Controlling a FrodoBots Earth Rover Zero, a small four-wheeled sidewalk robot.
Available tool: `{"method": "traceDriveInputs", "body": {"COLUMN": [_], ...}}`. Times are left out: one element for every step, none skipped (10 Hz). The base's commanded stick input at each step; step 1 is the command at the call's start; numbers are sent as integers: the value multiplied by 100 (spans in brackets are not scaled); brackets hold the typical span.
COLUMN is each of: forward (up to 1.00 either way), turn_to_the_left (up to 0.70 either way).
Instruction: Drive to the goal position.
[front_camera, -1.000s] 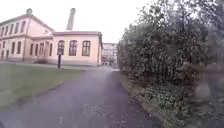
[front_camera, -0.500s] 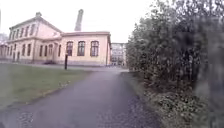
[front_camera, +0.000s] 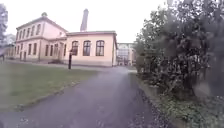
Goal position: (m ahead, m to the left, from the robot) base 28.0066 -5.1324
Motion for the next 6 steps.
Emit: {"method": "traceDriveInputs", "body": {"forward": [100, 100, 100, 100, 100, 100], "turn_to_the_left": [0, 0, 0, 0, 0, 0]}}
